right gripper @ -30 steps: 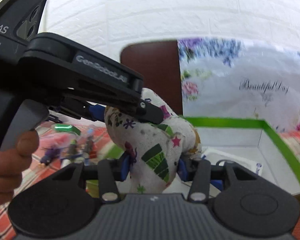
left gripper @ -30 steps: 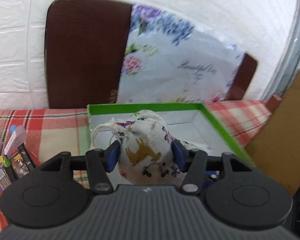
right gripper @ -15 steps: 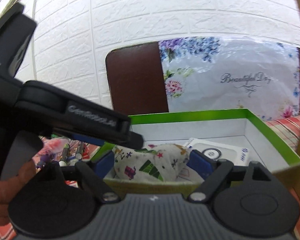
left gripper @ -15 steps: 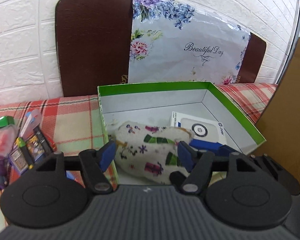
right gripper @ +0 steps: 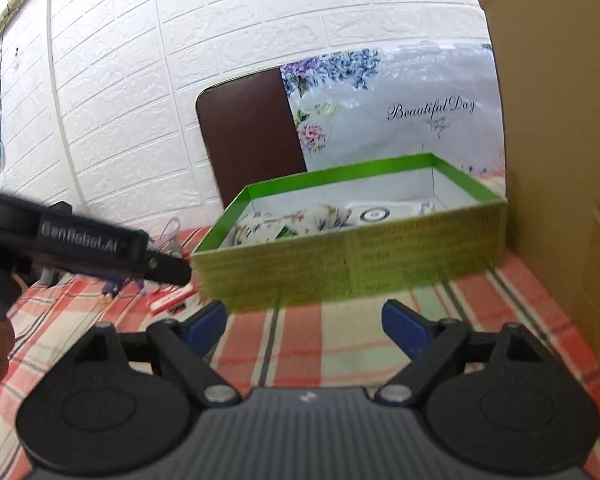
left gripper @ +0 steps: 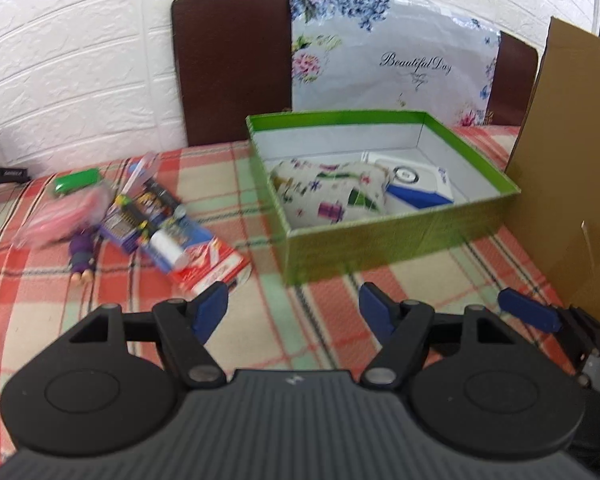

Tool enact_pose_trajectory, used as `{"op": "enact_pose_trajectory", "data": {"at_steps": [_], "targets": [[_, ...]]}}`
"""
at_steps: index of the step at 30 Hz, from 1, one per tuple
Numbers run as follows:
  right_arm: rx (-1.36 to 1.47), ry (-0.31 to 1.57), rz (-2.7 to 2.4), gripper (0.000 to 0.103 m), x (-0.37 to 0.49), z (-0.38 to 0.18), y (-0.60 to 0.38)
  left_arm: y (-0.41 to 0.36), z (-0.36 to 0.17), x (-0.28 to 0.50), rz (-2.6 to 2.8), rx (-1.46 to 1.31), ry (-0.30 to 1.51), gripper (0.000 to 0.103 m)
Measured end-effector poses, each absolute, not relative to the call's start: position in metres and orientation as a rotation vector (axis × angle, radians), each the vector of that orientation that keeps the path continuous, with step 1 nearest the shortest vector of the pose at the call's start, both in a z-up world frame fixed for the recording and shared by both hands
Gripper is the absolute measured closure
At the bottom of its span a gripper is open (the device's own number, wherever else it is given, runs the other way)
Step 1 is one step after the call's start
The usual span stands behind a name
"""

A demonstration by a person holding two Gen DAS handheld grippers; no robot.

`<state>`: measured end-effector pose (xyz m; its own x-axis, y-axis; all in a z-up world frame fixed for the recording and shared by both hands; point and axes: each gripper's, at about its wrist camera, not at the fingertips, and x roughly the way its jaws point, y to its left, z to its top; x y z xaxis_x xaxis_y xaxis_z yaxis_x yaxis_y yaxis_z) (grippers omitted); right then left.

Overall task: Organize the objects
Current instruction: 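Carry the cloth pouch with the right gripper into the green box and release, then reach the right gripper to the black-and-yellow marker and grasp it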

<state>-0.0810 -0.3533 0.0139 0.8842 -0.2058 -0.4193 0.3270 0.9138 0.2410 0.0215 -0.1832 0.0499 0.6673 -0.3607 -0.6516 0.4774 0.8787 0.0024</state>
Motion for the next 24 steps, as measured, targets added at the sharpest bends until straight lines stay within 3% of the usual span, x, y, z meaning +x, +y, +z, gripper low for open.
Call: {"op": "enact_pose_trajectory", "data": {"at_steps": [11, 19, 24], "targets": [[0.253, 0.456, -0.195, 0.015, -0.078, 0.015, -0.297, -0.109, 0.037, 0.015, -0.298, 0.182, 0.693, 0.024], [0.175, 0.514, -0.148, 0.026, -0.059, 0.006, -0.257, -0.064, 0.02, 0.029, -0.221, 0.137, 0.716, 0.024], [0.111, 0.566, -0.098, 0.027, -0.035, 0.001, -0.235, -0.031, 0.006, 0.048, -0.158, 0.105, 0.7, 0.023]]}}
